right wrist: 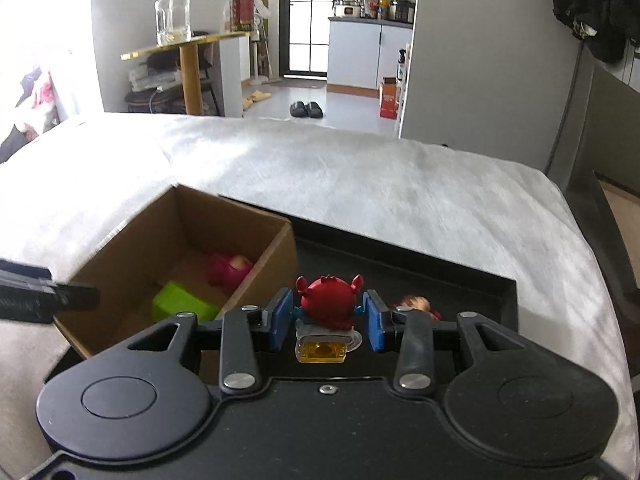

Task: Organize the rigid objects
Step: 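Lift the red figurine with the right gripper and release it into the box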

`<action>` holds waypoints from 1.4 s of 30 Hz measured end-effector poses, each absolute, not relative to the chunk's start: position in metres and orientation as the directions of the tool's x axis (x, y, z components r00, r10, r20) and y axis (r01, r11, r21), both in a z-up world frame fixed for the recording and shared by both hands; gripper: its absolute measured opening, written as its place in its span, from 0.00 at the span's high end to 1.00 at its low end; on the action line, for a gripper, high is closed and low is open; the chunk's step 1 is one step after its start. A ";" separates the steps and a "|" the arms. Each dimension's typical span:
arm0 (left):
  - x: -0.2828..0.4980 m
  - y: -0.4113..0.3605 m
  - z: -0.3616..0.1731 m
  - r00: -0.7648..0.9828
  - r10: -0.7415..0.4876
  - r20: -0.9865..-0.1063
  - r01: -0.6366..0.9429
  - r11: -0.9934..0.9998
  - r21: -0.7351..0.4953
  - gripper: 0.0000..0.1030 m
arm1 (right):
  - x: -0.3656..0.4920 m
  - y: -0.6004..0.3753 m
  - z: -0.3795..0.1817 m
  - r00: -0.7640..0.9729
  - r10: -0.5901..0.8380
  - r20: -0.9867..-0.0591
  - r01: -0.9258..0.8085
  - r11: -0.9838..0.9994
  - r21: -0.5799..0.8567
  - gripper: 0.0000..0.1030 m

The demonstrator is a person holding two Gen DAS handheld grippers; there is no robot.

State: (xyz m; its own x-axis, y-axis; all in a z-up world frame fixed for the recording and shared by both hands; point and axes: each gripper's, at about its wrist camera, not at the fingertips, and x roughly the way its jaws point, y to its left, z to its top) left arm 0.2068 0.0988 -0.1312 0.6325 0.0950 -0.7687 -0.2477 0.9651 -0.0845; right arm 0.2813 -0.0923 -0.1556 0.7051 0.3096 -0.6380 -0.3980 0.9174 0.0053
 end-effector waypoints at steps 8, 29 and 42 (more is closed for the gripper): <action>0.198 0.119 -0.137 0.656 0.092 -0.749 -0.266 0.957 -0.116 0.30 | 0.280 -0.061 -0.143 0.717 0.323 -0.618 -0.423 0.906 -0.017 0.63; 0.185 0.152 -0.159 0.679 -0.009 -0.734 -0.253 0.936 -0.246 0.78 | 0.283 0.018 -0.140 0.719 0.307 -0.624 -0.453 0.887 -0.085 0.63; 0.184 0.159 -0.162 0.678 -0.047 -0.733 -0.244 0.927 -0.284 0.81 | 0.286 0.054 -0.142 0.684 0.344 -0.643 -0.533 0.838 -0.119 0.61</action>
